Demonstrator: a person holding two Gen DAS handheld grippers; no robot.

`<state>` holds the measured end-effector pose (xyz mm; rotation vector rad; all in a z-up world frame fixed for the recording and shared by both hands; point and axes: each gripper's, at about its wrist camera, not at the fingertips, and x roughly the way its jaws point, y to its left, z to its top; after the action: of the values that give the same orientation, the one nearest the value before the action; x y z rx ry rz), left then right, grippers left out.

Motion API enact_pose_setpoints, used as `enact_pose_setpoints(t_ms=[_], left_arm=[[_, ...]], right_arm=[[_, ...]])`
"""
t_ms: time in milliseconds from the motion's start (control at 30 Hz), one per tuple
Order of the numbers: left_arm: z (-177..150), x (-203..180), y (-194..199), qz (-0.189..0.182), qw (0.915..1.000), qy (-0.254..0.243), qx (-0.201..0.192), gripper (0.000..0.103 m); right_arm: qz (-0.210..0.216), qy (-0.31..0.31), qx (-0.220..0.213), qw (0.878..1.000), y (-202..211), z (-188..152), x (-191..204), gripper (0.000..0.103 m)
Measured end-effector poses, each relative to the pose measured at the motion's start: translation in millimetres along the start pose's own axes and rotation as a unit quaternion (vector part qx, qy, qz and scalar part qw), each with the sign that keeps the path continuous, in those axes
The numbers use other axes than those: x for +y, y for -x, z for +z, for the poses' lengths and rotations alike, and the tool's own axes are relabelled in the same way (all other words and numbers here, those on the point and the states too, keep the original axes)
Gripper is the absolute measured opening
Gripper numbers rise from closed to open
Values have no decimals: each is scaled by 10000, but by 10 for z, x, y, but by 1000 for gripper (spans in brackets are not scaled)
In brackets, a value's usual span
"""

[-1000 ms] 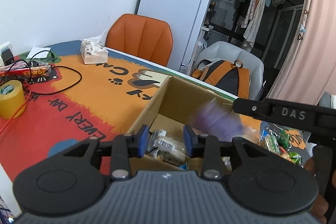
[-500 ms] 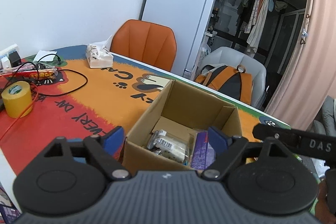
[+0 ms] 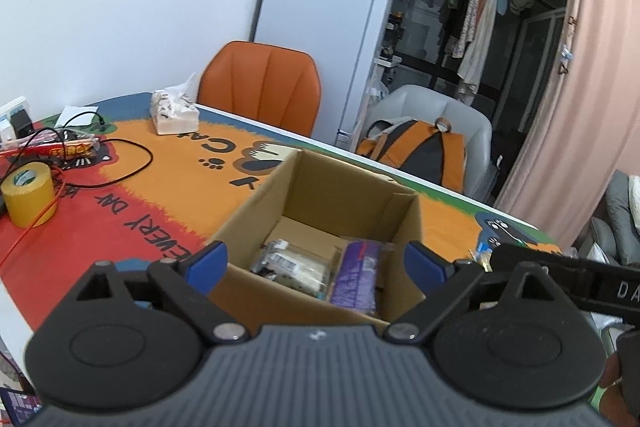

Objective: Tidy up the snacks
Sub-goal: 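Carry both snacks into the cardboard box and open both tools to release, then move both open tools from the box back over the snack pile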

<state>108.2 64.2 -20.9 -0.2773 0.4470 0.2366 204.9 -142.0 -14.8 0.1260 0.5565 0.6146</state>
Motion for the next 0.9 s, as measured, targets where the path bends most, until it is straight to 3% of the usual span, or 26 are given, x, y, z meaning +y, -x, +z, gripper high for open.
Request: enact_pose_setpoints(t_ms=[467, 900], left_arm=[[-82, -316, 48, -196, 9996, -214, 58, 96], [-117, -604, 42, -552, 9977, -381, 92, 99]], right_arm=[[-227, -266, -181, 9992, 281, -90, -337, 103], [-476, -506, -296, 9971, 471, -152, -673, 103]])
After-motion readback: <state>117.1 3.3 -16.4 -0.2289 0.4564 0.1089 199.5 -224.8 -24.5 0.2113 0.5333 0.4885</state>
